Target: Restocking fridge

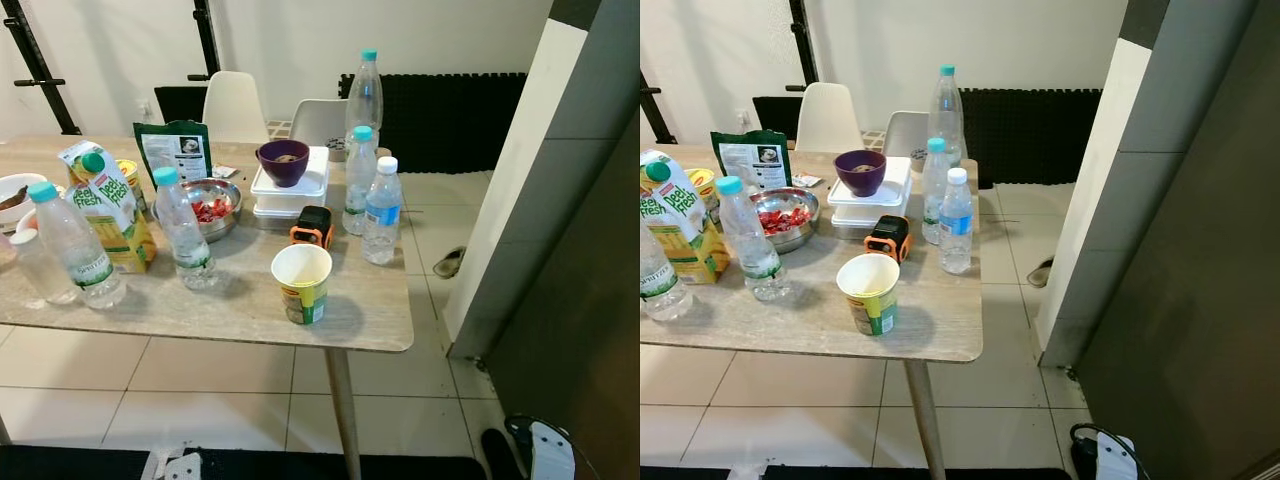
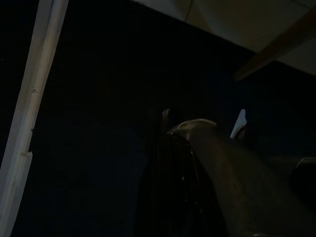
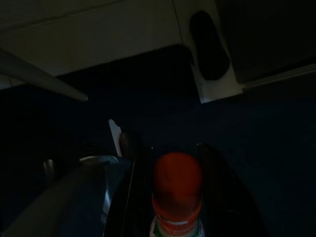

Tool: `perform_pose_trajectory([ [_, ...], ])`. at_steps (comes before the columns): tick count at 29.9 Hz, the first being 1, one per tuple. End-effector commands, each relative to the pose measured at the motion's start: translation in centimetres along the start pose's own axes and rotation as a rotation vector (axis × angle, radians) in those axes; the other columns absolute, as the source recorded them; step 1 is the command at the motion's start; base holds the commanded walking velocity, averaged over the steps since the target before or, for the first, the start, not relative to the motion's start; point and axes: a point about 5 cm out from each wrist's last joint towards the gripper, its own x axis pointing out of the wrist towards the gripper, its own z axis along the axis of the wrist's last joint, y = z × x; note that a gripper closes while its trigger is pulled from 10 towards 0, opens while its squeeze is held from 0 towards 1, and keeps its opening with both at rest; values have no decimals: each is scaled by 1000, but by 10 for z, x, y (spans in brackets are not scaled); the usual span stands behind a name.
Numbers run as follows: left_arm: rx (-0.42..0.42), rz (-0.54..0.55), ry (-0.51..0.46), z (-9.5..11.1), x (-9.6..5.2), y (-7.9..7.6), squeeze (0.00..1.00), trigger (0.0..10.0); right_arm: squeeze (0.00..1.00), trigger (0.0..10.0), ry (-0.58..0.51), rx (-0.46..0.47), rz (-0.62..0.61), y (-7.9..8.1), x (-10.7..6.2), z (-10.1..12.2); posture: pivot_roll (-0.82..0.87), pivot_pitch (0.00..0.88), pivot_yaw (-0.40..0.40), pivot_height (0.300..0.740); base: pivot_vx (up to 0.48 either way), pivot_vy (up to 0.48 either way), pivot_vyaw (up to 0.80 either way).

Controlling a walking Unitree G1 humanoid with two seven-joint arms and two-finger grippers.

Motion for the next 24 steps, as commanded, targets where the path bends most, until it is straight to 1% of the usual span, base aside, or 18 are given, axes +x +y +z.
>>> perform_pose_trajectory([
  [1,17,-6,13,-4,0,-5,0,10000,0,10000,10,-4,-21,-4,-1,-2,-11,0,-16,740,-255,0,0],
  [10,34,-9,12,-2,1,-7,0,10000,0,10000,17,-17,-24,-3,-1,-4,-7,0,-16,740,-275,0,0],
  [16,33,-1,20,-5,0,-4,0,10000,0,10000,16,-36,-10,2,0,-3,-2,0,-16,740,-303,0,0],
  [24,35,2,23,-7,0,-3,0,10000,0,10000,17,-39,-3,4,0,-2,-1,0,-14,740,-305,0,0],
])
